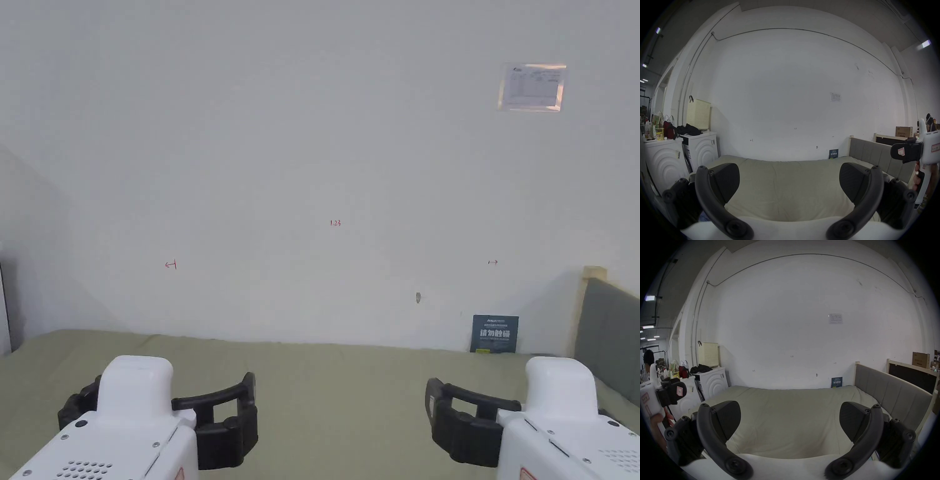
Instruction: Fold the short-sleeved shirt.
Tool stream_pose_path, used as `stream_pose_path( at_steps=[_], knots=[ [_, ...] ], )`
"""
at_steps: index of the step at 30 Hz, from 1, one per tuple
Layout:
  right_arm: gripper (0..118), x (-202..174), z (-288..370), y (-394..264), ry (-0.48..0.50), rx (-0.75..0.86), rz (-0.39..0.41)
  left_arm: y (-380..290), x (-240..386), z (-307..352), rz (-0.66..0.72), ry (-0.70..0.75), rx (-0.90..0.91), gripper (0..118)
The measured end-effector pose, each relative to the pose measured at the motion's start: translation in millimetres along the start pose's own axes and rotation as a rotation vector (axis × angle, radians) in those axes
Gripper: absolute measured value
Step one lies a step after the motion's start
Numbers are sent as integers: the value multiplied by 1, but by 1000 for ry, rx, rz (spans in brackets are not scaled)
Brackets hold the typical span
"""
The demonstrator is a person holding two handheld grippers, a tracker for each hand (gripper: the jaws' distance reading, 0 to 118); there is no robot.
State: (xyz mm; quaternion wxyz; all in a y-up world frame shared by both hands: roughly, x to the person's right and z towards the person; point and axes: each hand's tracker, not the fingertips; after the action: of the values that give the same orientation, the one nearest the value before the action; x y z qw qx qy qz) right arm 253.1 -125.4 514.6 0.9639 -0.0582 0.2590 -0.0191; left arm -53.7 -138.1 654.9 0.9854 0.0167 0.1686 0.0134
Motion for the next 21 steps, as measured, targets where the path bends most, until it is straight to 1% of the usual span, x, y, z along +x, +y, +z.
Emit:
stream_pose_path(
  at_steps=[3, 5, 10, 13, 17, 19, 21],
  knots=[
    [118, -2, 2, 4, 21, -20, -83, 0, 1, -1, 2, -3, -9, 118],
    [118, -3, 4, 9, 8, -30, -111, 1, 2, 1, 1, 2, -8, 118],
    [118, -8, 10, 16, -10, -27, -121, 0, 1, 3, 5, 4, -7, 118],
    [118, -7, 12, 18, 4, -13, -132, 1, 0, 3, 13, 5, -4, 118],
    [118, 0, 13, 18, 30, -2, -169, 0, 1, 3, 12, 4, -12, 118],
    [118, 4, 14, 16, 38, 29, -163, 0, 3, 4, 10, 7, -14, 118],
    [118, 7, 12, 16, 18, 22, -163, -1, 3, 3, 12, 6, -14, 118]
  ],
)
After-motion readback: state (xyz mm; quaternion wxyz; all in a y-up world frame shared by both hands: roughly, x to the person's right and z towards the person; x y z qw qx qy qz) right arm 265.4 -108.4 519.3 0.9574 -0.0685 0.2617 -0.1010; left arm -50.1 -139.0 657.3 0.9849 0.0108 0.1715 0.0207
